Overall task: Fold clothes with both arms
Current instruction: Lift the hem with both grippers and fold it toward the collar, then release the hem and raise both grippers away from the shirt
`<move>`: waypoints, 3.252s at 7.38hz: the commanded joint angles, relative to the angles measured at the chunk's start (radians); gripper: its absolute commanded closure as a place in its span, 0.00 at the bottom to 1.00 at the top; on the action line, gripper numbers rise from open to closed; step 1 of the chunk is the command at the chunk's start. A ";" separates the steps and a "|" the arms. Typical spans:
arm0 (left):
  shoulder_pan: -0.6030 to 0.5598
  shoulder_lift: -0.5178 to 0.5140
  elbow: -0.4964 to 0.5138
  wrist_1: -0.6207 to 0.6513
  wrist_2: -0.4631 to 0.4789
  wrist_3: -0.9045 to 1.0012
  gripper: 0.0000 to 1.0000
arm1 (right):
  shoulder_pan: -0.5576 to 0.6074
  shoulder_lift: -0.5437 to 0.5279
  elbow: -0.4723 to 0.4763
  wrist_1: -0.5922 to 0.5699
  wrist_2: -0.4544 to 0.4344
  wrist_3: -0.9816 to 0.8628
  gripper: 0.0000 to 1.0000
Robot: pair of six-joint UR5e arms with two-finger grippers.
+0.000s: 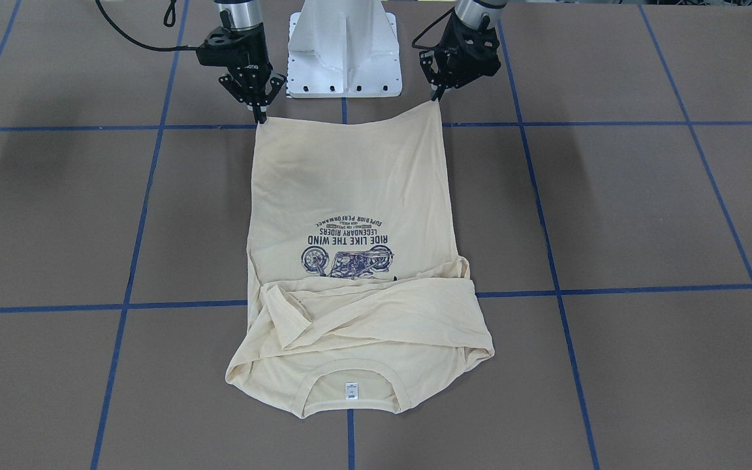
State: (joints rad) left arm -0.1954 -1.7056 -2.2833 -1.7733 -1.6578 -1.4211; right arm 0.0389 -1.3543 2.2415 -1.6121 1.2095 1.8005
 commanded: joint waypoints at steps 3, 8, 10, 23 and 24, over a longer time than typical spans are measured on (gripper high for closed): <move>0.017 -0.003 -0.365 0.265 -0.108 0.005 1.00 | -0.099 0.020 0.473 -0.393 0.123 -0.001 1.00; -0.257 -0.285 0.129 0.315 -0.071 0.207 1.00 | 0.241 0.262 0.005 -0.247 0.145 -0.203 1.00; -0.372 -0.286 0.165 0.314 -0.065 0.309 1.00 | 0.396 0.264 -0.181 -0.036 0.259 -0.274 1.00; -0.410 -0.361 0.651 -0.015 0.001 0.409 1.00 | 0.539 0.428 -0.700 0.259 0.282 -0.330 1.00; -0.412 -0.361 0.651 -0.015 0.001 0.416 0.36 | 0.541 0.426 -0.706 0.259 0.282 -0.334 0.35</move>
State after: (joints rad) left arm -0.6036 -2.0666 -1.6327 -1.7884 -1.6569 -1.0144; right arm 0.5773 -0.9337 1.5509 -1.3536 1.4910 1.4679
